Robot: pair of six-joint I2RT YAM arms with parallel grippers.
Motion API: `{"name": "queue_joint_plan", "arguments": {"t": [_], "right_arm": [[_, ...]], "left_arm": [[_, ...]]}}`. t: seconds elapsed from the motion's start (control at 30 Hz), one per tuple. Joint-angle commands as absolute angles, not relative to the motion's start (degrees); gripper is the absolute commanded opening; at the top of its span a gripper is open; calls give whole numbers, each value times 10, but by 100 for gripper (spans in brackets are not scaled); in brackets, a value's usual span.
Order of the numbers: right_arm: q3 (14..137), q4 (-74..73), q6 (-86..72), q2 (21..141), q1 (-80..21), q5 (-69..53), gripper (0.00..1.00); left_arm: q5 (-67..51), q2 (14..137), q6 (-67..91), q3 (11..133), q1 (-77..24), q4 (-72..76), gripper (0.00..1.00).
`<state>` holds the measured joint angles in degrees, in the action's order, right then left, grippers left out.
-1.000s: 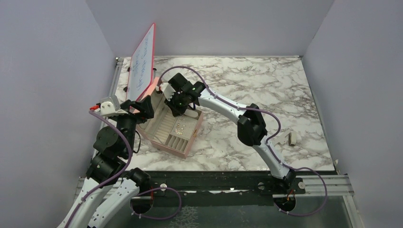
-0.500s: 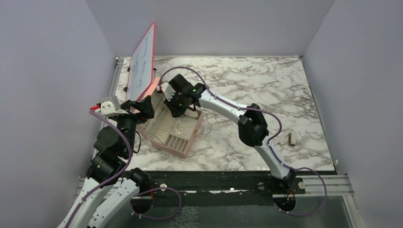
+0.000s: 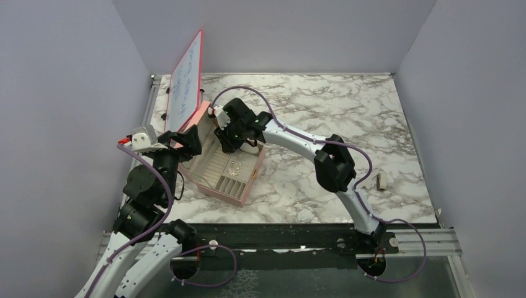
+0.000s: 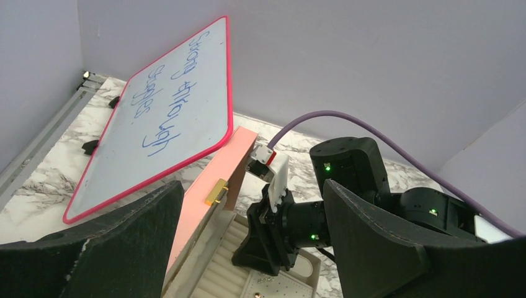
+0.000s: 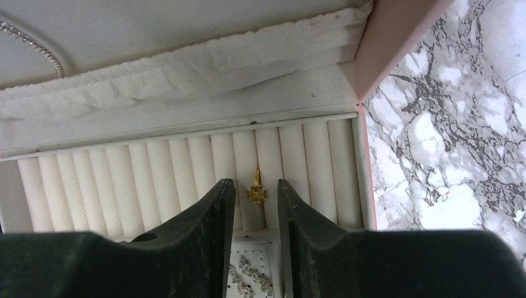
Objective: Organize the mixed jewelry
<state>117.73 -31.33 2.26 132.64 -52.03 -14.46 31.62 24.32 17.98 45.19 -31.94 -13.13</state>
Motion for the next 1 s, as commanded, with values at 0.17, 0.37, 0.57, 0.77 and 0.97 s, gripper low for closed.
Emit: {"name": "queue_joint_plan", "arguments": {"t": [0.17,0.37,0.57,0.77,0.97], "right_arm": [[1152,-267,2,1289,-523,-117,25],[1146,-251,-23,1281,-523,-113,29],[1114,-217,-54,1233,-521,-112,41],[1024,-151,-103,1158,-507,-67,44],[926,-135,-170,1068,-485,61,44]], "left_arm": [[328,243,182,446,-317,-134,84],[327,245,182,445,-317,-133,84],[324,252,183,444,-317,-133,84],[315,257,190,442,-317,-131,84],[286,263,192,435,-317,-126,84]]}}
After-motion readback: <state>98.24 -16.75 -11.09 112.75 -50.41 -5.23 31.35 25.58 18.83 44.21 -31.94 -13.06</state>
